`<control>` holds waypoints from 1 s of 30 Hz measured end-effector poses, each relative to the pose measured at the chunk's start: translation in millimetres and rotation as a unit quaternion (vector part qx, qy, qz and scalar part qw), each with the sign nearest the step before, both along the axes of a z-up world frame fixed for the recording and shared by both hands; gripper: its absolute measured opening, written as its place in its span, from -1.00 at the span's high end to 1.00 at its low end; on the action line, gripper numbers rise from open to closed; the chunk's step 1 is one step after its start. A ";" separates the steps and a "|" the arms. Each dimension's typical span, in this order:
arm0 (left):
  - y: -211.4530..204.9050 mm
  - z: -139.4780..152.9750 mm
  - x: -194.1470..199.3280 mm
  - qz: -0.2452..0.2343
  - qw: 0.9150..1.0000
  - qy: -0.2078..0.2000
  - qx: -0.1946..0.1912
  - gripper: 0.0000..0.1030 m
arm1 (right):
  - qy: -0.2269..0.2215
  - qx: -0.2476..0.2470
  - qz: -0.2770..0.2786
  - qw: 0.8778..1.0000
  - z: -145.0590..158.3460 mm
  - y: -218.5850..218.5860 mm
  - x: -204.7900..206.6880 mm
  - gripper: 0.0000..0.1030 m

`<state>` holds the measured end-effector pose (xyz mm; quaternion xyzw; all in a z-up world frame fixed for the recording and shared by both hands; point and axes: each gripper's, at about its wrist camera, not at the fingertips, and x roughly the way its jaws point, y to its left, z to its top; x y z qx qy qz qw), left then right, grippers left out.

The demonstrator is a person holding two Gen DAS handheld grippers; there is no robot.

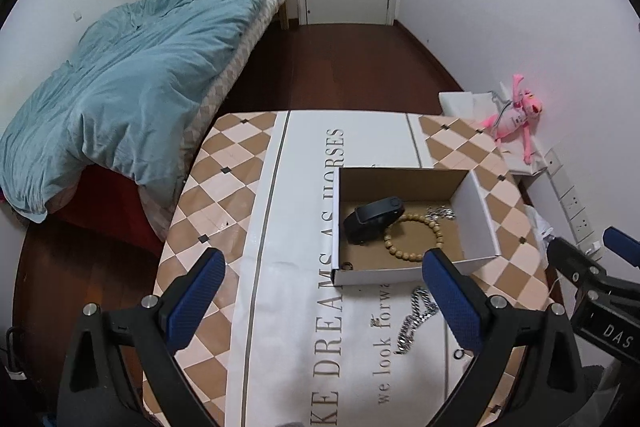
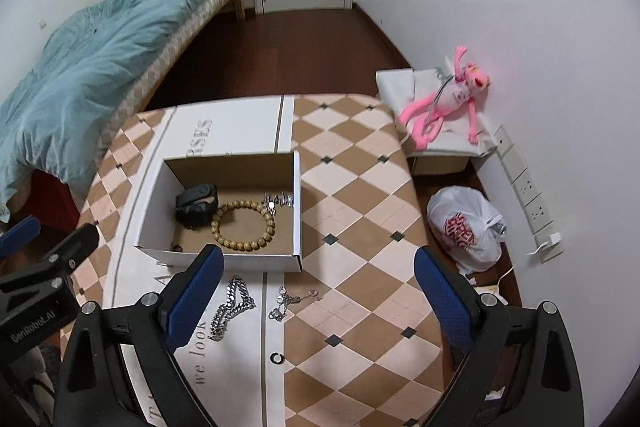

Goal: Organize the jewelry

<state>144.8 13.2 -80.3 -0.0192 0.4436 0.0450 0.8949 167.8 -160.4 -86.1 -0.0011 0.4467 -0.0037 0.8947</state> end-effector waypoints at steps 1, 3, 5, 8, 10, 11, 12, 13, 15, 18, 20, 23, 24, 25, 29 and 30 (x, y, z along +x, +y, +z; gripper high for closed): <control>-0.3 2.9 -2.5 -0.001 1.000 -0.002 -0.002 -0.96 | -0.007 0.001 0.000 1.000 6.0 -0.3 -4.3 -0.89; -0.8 9.6 -8.3 0.000 1.000 -0.007 -0.009 -0.96 | -0.017 0.009 0.001 1.000 16.3 -1.1 -11.4 -0.89; 0.7 15.3 -12.3 0.003 1.000 -0.011 -0.013 -0.96 | -0.023 0.017 0.003 1.000 23.4 -1.6 -17.5 -0.89; 2.5 17.6 -17.1 0.014 1.000 -0.012 -0.008 -0.96 | -0.019 0.025 0.004 1.000 23.3 -2.6 -22.7 -0.89; 2.3 9.3 -19.1 0.019 1.000 -0.007 0.001 -0.95 | 0.001 0.032 0.005 0.999 10.0 -4.7 -22.3 -0.89; 2.5 4.6 -20.6 0.020 1.000 -0.003 0.004 -0.95 | 0.010 0.037 0.005 0.999 2.2 -5.4 -22.3 -0.89; 2.2 -4.0 -21.2 0.023 1.000 0.005 0.010 -0.95 | 0.022 0.041 0.004 0.999 -9.5 -6.7 -22.8 -0.89; 1.8 -15.8 -21.9 0.027 0.999 0.015 0.020 -0.95 | 0.031 0.042 0.003 0.999 -20.6 -7.9 -23.6 -0.89; 1.8 -37.3 -23.9 0.035 0.998 0.033 0.035 -0.95 | 0.054 0.053 0.005 0.997 -50.7 -10.6 -27.4 -0.89; 3.0 -77.2 -29.1 0.043 0.996 0.071 0.045 -0.95 | 0.085 0.062 0.016 0.994 -95.5 -6.7 -38.2 -0.82; 2.8 -100.7 -33.0 0.043 0.993 0.095 0.047 -0.95 | 0.106 0.071 0.019 0.992 -122.5 -3.1 -44.4 -0.43; 4.6 -121.5 -41.8 0.045 0.991 0.113 0.055 -0.95 | 0.112 0.084 0.019 0.990 -148.2 3.3 -53.0 -0.27; 5.2 -125.3 -44.3 0.044 0.991 0.117 0.055 -0.95 | 0.107 0.080 0.020 0.991 -153.1 6.0 -55.0 -0.27; 6.5 -130.7 -47.2 0.045 0.990 0.122 0.056 -0.95 | 0.103 0.078 0.020 0.991 -157.2 8.0 -56.3 -0.27; 9.9 -142.9 -53.5 0.047 0.988 0.135 0.060 -0.95 | 0.094 0.063 0.023 0.993 -168.0 15.9 -58.2 -0.10; 11.0 -143.9 -53.5 0.048 0.988 0.136 0.060 -0.95 | 0.092 0.057 0.025 0.994 -168.7 18.4 -58.5 -0.04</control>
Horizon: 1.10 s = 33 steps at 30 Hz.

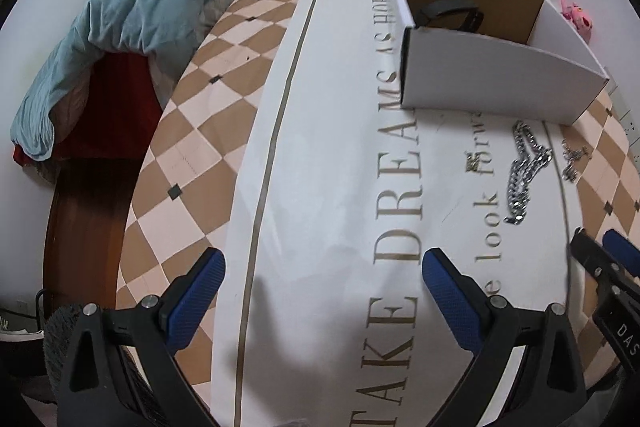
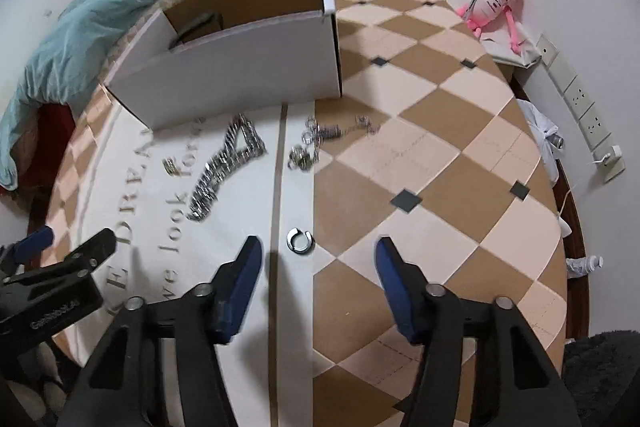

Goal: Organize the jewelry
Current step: 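Move both tools toward the thick silver chain and the small black ring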

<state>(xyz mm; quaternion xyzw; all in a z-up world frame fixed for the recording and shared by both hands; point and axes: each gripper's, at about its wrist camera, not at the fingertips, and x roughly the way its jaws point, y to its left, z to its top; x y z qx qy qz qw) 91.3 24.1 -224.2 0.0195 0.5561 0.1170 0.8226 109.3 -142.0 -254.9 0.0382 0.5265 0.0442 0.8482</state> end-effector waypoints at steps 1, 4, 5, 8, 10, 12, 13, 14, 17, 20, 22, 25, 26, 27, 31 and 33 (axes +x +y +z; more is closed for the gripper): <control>0.8 -1.6 -1.0 0.001 1.000 0.002 0.000 -0.95 | -0.006 -0.008 0.000 1.000 -0.6 1.7 -1.7 0.09; -0.3 -4.2 -1.4 0.000 1.000 0.004 -0.002 -0.95 | -0.020 -0.022 0.008 1.000 -0.3 4.4 -1.6 0.72; -2.0 -4.1 -1.3 -0.003 1.000 0.003 -0.002 -0.95 | -0.021 -0.020 0.010 1.000 0.7 4.3 -0.7 0.91; -3.8 -4.0 1.6 -0.009 1.000 0.002 0.002 -0.95 | -0.023 0.004 0.003 1.000 3.0 -5.0 0.0 1.00; -5.4 -2.6 2.8 -0.012 1.000 0.000 0.002 -0.96 | -0.031 0.026 -0.007 0.999 8.5 -14.1 -2.3 1.00; -7.6 -1.9 5.3 -0.015 1.000 0.000 -0.001 -0.96 | -0.040 0.052 -0.016 0.998 16.4 -24.6 -4.1 1.00; -8.8 -1.7 6.6 -0.016 1.000 -0.001 -0.001 -0.96 | -0.046 0.062 -0.019 0.997 21.2 -28.9 -4.9 1.00; -10.0 -1.2 8.0 -0.017 1.000 -0.001 -0.002 -0.96 | -0.051 0.066 -0.019 0.996 24.8 -30.3 -4.8 1.00; -15.0 0.2 11.5 -0.022 1.000 -0.003 -0.006 -0.96 | -0.033 0.086 -0.003 0.996 25.2 -29.5 4.9 1.00; -16.2 1.3 12.1 -0.023 1.000 -0.003 -0.003 -0.96 | -0.010 0.075 0.008 0.997 16.3 -21.9 15.8 0.85; -14.1 1.7 11.0 -0.020 1.000 -0.003 0.000 -0.95 | -0.011 0.055 0.017 0.998 10.7 -15.0 18.2 0.55; -8.7 0.2 9.4 -0.013 1.000 0.000 0.003 -0.95 | -0.008 0.030 0.023 0.999 1.3 -6.5 18.2 0.29; -6.6 -0.4 8.7 -0.010 1.000 0.001 0.003 -0.95 | -0.009 0.020 0.026 0.999 0.6 -4.2 18.1 0.29; -5.5 -1.0 8.6 -0.009 1.000 0.002 0.003 -0.95 | -0.013 0.011 0.029 0.999 0.2 -1.3 17.5 0.29; -2.8 -3.8 7.6 -0.008 1.000 0.005 0.004 -0.95 | -0.034 -0.029 0.042 0.998 -1.9 8.5 15.0 0.59; -4.5 -4.3 7.8 -0.012 1.000 0.005 0.006 -0.95 | -0.037 -0.027 0.045 0.998 -2.1 8.1 14.1 0.75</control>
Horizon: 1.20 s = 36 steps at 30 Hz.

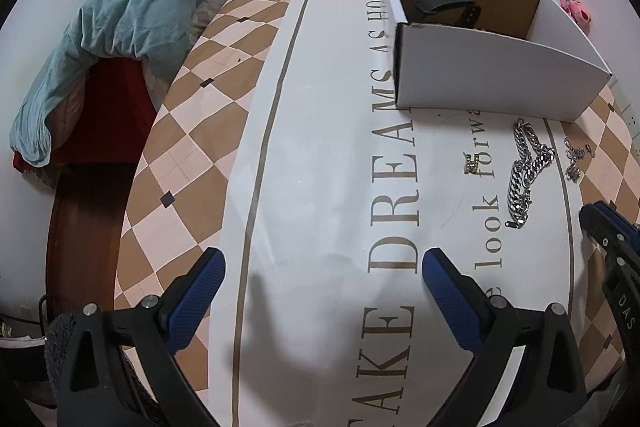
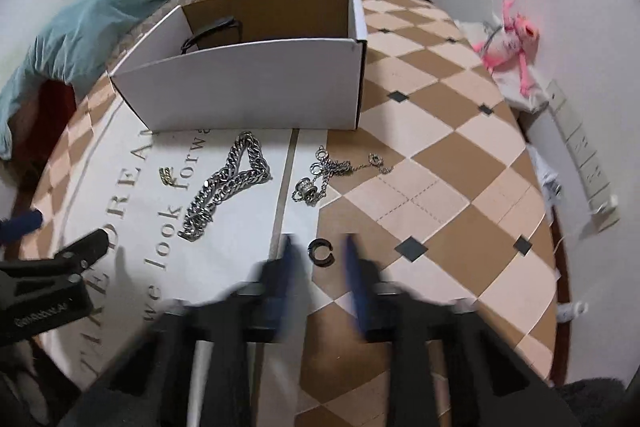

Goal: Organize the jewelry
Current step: 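Move both tools toward the thick silver chain and the small black ring, then grasp the thick silver chain with the left tool while the right tool grasps the black ring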

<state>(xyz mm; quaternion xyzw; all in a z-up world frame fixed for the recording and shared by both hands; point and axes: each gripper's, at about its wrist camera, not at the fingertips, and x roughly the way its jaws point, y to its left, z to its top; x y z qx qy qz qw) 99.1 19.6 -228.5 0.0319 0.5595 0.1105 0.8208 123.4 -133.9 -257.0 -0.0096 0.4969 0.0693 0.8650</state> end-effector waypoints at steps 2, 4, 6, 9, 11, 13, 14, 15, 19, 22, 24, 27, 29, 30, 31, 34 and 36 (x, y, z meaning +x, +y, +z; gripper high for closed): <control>-4.5 1.1 0.5 -0.007 1.000 -0.002 0.000 -0.96 | 0.001 0.011 -0.014 1.000 1.8 -9.3 -0.2 0.75; -11.5 2.8 4.0 -0.015 1.000 -0.006 -0.008 -0.95 | -0.001 0.034 -0.038 0.999 6.1 -25.5 -1.0 0.75; -21.1 4.2 10.7 -0.025 0.999 -0.009 -0.020 -0.95 | -0.002 0.050 -0.057 0.997 10.9 -40.3 -1.0 0.75; -41.3 3.6 25.0 -0.047 0.998 -0.006 -0.048 -0.94 | -0.001 0.067 -0.076 0.995 15.3 -57.9 0.2 0.75; -55.6 3.1 36.2 -0.068 0.995 -0.003 -0.074 -0.94 | 0.001 0.072 -0.081 0.994 16.3 -64.7 1.5 0.75; -68.3 1.9 45.1 -0.088 0.992 -0.002 -0.087 -0.93 | 0.004 0.079 -0.088 0.993 16.4 -71.0 2.4 0.75; -75.5 0.6 49.6 -0.101 0.991 -0.001 -0.090 -0.86 | 0.005 0.083 -0.091 0.992 16.3 -73.1 3.3 0.75; -79.9 -0.2 51.9 -0.108 0.990 0.000 -0.089 -0.51 | 0.006 0.084 -0.093 0.992 15.7 -73.4 3.3 0.75; -95.7 -2.7 57.0 -0.142 0.986 -0.007 -0.089 0.44 | 0.012 0.089 -0.099 0.991 13.3 -76.2 4.8 0.75; -102.1 -1.3 55.6 -0.159 0.983 -0.009 -0.088 0.75 | 0.014 0.096 -0.103 0.990 12.4 -78.2 5.0 0.75; -98.8 1.0 54.0 -0.161 0.982 -0.013 -0.098 0.82 | 0.014 0.103 -0.105 0.989 13.0 -79.9 5.1 0.75; -86.5 7.7 48.2 -0.153 0.980 -0.017 -0.123 0.89 | 0.012 0.113 -0.104 0.988 18.0 -80.7 4.2 0.75; -78.6 15.7 40.8 -0.146 0.979 -0.024 -0.139 0.89 | 0.008 0.119 -0.100 0.988 24.1 -80.0 3.2 0.75; -76.9 19.6 38.4 -0.144 0.979 -0.026 -0.144 0.89 | 0.005 0.122 -0.097 0.988 27.6 -79.2 2.6 0.75; -72.8 24.7 33.5 -0.141 0.978 -0.030 -0.152 0.89 | 0.003 0.126 -0.094 0.988 31.4 -78.4 1.9 0.75; -60.0 39.5 24.1 -0.133 0.975 -0.040 -0.173 0.89 | -0.004 0.139 -0.086 0.987 44.4 -76.4 1.0 0.75; -53.6 51.2 22.0 -0.130 0.973 -0.046 -0.184 0.89 | -0.009 0.146 -0.080 0.986 54.3 -74.2 0.5 0.75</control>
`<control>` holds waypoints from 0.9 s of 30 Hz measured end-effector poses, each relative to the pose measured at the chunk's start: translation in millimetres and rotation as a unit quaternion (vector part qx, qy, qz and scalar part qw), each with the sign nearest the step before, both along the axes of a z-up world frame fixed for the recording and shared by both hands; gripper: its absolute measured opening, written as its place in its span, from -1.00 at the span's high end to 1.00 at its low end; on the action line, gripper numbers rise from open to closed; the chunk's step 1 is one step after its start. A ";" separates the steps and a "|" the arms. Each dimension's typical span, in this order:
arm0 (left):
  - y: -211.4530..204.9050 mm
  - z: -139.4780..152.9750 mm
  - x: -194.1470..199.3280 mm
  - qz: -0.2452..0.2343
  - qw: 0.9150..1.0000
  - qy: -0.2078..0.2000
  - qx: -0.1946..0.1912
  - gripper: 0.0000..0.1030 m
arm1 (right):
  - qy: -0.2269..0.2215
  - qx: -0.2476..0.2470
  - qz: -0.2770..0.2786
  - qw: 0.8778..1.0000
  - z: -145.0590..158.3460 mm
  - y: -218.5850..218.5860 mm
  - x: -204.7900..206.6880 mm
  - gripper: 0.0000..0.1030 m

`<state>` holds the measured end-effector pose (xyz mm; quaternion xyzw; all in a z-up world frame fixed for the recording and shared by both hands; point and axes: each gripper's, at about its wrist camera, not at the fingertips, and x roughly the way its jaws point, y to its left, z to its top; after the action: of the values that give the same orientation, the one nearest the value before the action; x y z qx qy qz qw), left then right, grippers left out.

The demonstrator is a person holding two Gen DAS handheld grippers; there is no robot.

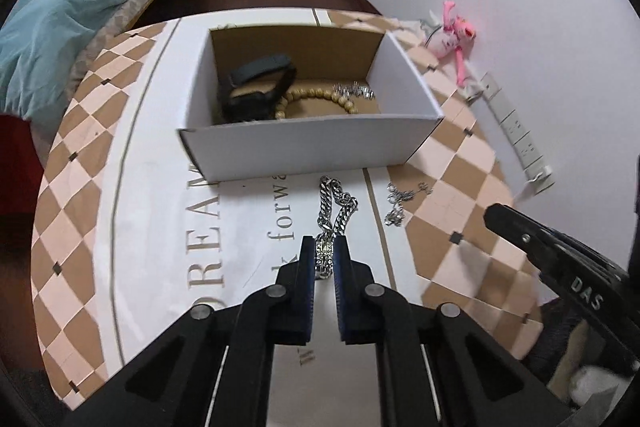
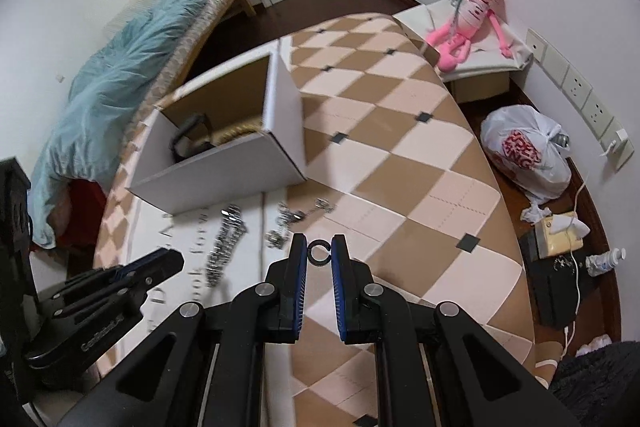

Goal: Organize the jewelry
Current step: 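Grasp the thick silver chain with the left tool while the right tool grasps the black ring, then carry the chain with the left tool over the box while the right tool carries the ring there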

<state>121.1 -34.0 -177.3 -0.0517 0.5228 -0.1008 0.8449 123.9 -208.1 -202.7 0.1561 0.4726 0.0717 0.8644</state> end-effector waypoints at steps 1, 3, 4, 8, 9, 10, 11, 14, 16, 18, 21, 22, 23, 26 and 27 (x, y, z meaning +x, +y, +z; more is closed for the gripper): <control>2.6 5.1 -2.8 0.001 1.000 -0.004 -0.003 0.89 | -0.005 0.003 0.003 1.000 6.1 1.1 0.2 0.75; 6.2 15.9 -4.0 0.002 1.000 -0.011 -0.009 0.89 | -0.014 0.009 0.007 1.000 17.4 1.6 0.8 0.75; 8.9 22.5 -3.7 0.004 1.000 -0.016 -0.015 0.89 | -0.019 0.010 0.009 1.000 22.8 2.1 1.5 0.75; 12.7 30.5 6.2 0.010 0.999 -0.020 -0.044 0.85 | -0.029 0.006 0.011 0.999 33.4 4.4 5.4 0.75; 10.6 26.6 11.1 0.012 0.999 -0.010 -0.041 0.77 | -0.029 0.004 0.009 1.000 32.7 4.1 6.7 0.75; 5.2 19.1 18.3 0.009 1.000 0.005 -0.026 0.56 | -0.025 0.004 0.007 1.000 30.4 3.3 8.0 0.75; 1.0 12.0 23.2 0.005 1.000 0.015 -0.015 0.33 | -0.022 0.004 0.004 1.000 28.3 1.2 8.3 0.75; -11.5 -12.5 35.1 -0.005 0.999 0.036 0.015 -0.86 | -0.009 0.004 -0.010 1.000 15.9 -4.7 7.7 0.76; -23.3 -26.3 38.3 -0.017 0.998 0.040 0.037 -0.86 | 0.001 0.003 -0.019 1.000 5.8 -10.6 6.8 0.76; -34.9 -35.4 38.3 -0.028 0.997 0.036 0.064 -0.85 | 0.011 0.005 -0.027 1.000 -3.0 -16.3 4.9 0.75; -52.5 -47.3 35.9 -0.051 0.993 0.031 0.103 -0.63 | 0.022 0.003 -0.037 0.999 -14.0 -22.9 2.7 0.75; -55.8 -51.5 36.0 -0.055 0.991 0.035 0.115 -0.11 | 0.024 0.004 -0.039 0.999 -16.6 -24.6 2.2 0.75; -57.7 -54.5 34.4 -0.062 0.991 0.034 0.110 0.00 | 0.025 0.004 -0.042 0.999 -18.6 -26.5 1.4 0.75; -55.6 -51.9 32.7 -0.056 0.992 0.028 0.105 0.71 | 0.026 0.005 -0.047 0.999 -19.8 -29.7 0.8 0.75; -52.6 -51.5 32.3 -0.051 0.994 0.030 0.096 0.82 | 0.024 0.005 -0.048 0.999 -19.2 -30.0 0.9 0.75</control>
<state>153.3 -86.6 -228.8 0.0535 0.5574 -0.0913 0.8235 124.9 -238.1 -221.9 0.1842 0.4849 0.0289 0.8545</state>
